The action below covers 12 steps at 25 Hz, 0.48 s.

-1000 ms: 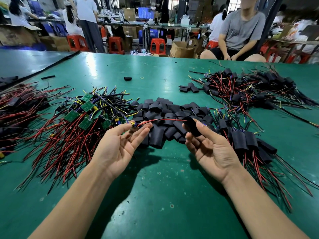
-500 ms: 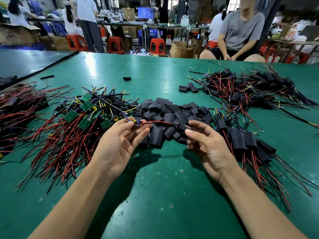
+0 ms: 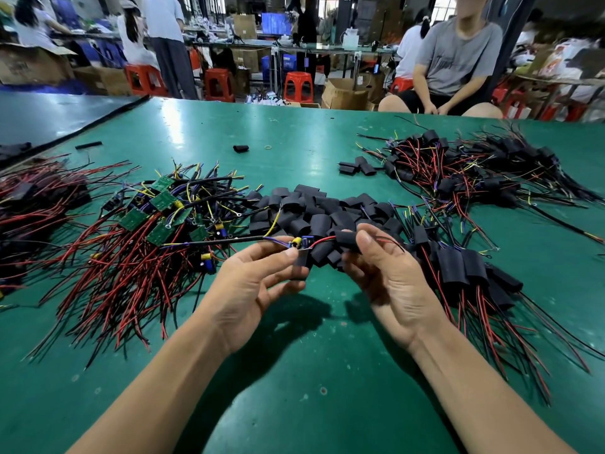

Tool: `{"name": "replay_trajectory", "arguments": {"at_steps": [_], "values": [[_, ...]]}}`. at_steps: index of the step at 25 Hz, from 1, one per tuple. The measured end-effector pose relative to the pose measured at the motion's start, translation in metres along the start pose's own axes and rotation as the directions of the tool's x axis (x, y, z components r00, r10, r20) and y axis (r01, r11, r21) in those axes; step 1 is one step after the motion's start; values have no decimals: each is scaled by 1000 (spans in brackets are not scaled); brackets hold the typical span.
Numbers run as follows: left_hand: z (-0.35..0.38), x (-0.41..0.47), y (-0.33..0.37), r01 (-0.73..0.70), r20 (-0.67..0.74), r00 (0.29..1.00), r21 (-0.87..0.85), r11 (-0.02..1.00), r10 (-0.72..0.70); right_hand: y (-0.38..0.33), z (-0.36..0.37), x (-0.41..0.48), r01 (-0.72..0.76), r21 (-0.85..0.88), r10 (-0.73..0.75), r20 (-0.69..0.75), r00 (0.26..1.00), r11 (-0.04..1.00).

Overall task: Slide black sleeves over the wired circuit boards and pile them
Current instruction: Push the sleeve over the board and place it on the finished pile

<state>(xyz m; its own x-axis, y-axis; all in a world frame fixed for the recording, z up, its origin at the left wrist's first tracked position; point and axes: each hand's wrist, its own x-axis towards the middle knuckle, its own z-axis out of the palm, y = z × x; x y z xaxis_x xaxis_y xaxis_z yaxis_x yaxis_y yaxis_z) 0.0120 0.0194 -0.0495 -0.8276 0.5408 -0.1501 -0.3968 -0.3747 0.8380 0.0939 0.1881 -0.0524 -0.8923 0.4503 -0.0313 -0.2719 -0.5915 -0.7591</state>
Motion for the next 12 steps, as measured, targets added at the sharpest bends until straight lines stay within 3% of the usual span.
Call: {"name": "replay_trajectory", "arguments": {"at_steps": [2, 6, 12], "values": [[0, -2, 0, 1, 10, 1000, 14, 1000, -1, 2, 2, 1, 58, -110, -61, -29, 998, 992], [2, -3, 0, -1, 20, 1000, 29, 1000, 0, 2, -1, 1, 124, -123, -132, -56, 990, 985], [7, -5, -6, 22, 14, 1000, 51, 998, -23, 8, 3, -1, 77, -176, -86, -46, 995, 981]]}}
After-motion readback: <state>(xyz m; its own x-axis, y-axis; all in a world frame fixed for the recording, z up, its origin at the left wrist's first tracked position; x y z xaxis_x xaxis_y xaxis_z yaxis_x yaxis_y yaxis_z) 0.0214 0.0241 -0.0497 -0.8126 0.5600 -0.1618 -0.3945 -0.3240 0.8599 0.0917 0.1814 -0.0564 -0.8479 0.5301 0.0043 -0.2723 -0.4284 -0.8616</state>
